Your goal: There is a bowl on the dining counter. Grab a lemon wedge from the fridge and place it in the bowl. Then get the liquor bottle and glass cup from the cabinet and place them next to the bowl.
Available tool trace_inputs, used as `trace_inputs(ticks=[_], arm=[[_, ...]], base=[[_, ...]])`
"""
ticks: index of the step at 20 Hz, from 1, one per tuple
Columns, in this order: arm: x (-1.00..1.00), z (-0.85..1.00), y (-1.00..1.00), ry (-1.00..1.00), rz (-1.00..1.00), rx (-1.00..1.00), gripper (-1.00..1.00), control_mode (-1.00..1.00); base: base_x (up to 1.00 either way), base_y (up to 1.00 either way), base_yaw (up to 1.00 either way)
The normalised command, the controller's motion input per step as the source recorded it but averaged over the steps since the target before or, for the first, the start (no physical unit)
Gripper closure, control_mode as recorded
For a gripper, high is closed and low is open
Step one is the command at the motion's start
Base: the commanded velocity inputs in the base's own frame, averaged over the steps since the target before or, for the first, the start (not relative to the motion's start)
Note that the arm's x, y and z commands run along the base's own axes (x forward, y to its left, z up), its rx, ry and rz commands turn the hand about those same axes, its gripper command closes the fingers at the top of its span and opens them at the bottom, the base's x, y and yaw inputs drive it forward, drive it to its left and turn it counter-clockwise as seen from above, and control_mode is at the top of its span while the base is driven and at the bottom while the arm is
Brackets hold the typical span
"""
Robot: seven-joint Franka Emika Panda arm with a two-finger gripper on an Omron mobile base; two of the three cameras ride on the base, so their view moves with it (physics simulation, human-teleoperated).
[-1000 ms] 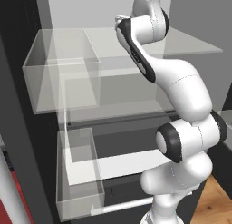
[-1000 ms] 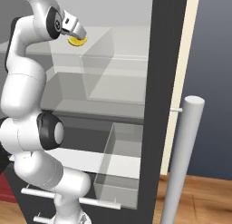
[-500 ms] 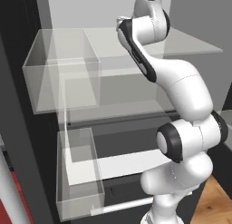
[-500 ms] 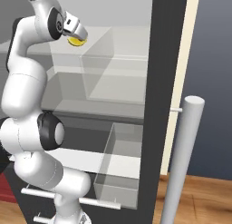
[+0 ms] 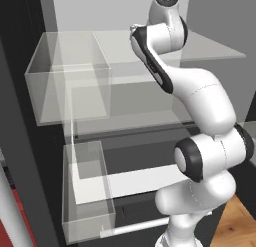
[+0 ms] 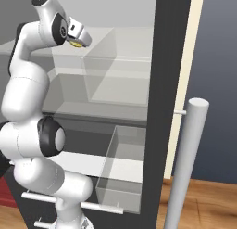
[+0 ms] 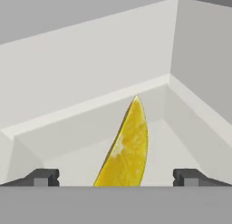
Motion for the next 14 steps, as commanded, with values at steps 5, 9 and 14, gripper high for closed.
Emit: trace_inputs(ticks=[5,9,14], arm=[[0.23,-0.28,0.00,0.01,0.00,0.00,-1.00,-1.00],[0.52,-0.24,0.00,0.00,0.00,0.00,-1.00,-1.00],[0.45,-0.33,0.00,0.02,0.00,0.00,-1.00,-1.00]], base=[[0.00,0.00,0.00],[0.00,0.00,0.00],[0.00,0.00,0.00]])
